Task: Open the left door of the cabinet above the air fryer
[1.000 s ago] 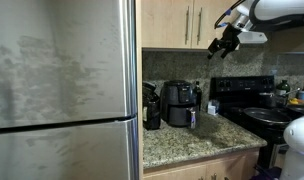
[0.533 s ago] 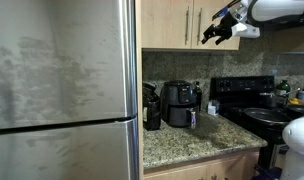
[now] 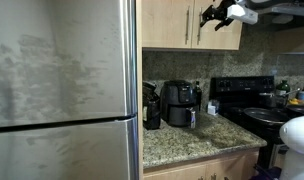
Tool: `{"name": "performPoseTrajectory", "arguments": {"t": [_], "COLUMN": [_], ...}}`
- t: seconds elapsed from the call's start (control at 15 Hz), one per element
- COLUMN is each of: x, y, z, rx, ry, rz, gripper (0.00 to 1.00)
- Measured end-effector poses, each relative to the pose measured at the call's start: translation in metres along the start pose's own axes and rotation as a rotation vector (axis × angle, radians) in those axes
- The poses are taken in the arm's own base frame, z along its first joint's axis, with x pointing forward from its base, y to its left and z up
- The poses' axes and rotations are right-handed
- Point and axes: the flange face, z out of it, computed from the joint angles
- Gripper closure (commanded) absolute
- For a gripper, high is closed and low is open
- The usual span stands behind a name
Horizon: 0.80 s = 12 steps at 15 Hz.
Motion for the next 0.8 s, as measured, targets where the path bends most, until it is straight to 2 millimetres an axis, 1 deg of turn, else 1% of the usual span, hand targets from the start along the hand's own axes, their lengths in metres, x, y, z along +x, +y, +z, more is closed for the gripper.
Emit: {"name": "performPoseTrajectory", "arguments": {"t": [0.07,0.13,0.33,0.4,0.47,0.53,0.67,0.8], "x": [0.006,0.017,0.058,0.069,0.077,0.082,0.083,0.086], "y": [0.0,0.002,0.006,0.004,0.003,0.002,0.002,0.001], "z": [0.012,0.028,0.079,0.093,0.103,0.108,0.111,0.12], "rx": [0.003,0.001,-0.057,-0.074,-0.08,-0.079,-0.087,-0.113], "ry": [-0.019,-0.041,-0.078,-0.076,-0.079,-0.081,-0.075,-0.066], "rz": [0.038,0.081,0.211,0.24,0.256,0.264,0.26,0.264], "gripper": [0.0,0.0,0.0,0.0,0.0,0.0,0.0,0.0]}}
